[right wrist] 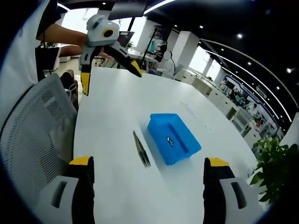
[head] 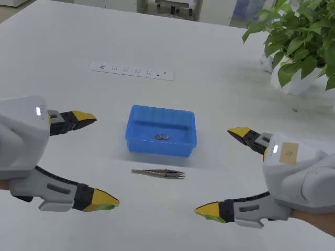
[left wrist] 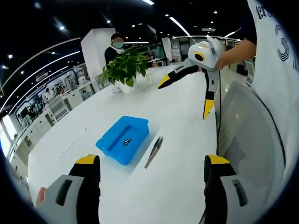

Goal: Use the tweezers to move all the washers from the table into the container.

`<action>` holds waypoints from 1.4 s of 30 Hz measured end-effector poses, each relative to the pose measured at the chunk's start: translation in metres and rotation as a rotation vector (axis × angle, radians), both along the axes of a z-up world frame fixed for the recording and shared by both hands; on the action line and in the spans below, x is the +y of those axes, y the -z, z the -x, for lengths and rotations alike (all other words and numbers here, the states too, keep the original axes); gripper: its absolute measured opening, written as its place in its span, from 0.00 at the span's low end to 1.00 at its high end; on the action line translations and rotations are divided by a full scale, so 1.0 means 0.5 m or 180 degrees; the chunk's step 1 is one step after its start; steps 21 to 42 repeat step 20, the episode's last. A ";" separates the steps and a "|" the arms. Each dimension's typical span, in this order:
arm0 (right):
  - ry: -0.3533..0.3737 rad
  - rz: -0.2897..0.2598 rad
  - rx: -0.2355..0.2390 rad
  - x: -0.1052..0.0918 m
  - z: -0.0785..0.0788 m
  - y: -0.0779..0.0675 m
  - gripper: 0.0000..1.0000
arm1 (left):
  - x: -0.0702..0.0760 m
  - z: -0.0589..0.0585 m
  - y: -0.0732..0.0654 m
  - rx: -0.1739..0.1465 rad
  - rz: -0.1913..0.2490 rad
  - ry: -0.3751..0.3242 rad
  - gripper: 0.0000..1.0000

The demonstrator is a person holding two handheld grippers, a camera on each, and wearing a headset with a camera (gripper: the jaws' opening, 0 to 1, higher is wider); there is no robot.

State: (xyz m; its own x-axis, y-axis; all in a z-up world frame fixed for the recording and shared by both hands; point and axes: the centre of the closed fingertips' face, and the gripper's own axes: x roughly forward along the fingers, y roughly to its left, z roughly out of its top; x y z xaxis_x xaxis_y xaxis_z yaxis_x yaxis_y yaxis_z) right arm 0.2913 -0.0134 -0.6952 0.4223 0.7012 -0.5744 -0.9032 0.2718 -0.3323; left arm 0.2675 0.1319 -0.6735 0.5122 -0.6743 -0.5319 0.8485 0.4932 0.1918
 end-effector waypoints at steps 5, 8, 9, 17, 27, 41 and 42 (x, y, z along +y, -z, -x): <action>0.0029 -0.0023 0.0009 -0.010 0.010 -0.001 0.97 | -0.008 0.004 -0.005 0.0016 -0.0018 0.0045 0.98; 0.0052 -0.0002 0.0008 -0.018 0.011 0.002 0.97 | -0.010 0.005 -0.004 0.0023 -0.0053 0.0077 0.98; 0.0064 0.0000 0.0013 -0.021 0.011 0.002 0.97 | -0.010 0.005 -0.004 0.0031 -0.0060 0.0083 0.98; 0.0115 0.0068 -0.0040 -0.036 0.004 0.005 0.96 | 0.002 0.003 0.008 0.0066 -0.0306 0.0091 0.96; 0.0128 0.0048 -0.0022 -0.038 0.006 0.005 0.96 | 0.001 0.000 -0.001 0.0104 -0.0169 0.0039 0.95; 0.0128 0.0048 -0.0022 -0.038 0.006 0.005 0.96 | 0.001 0.000 -0.001 0.0104 -0.0169 0.0039 0.95; 0.0128 0.0048 -0.0022 -0.038 0.006 0.005 0.96 | 0.001 0.000 -0.001 0.0104 -0.0169 0.0039 0.95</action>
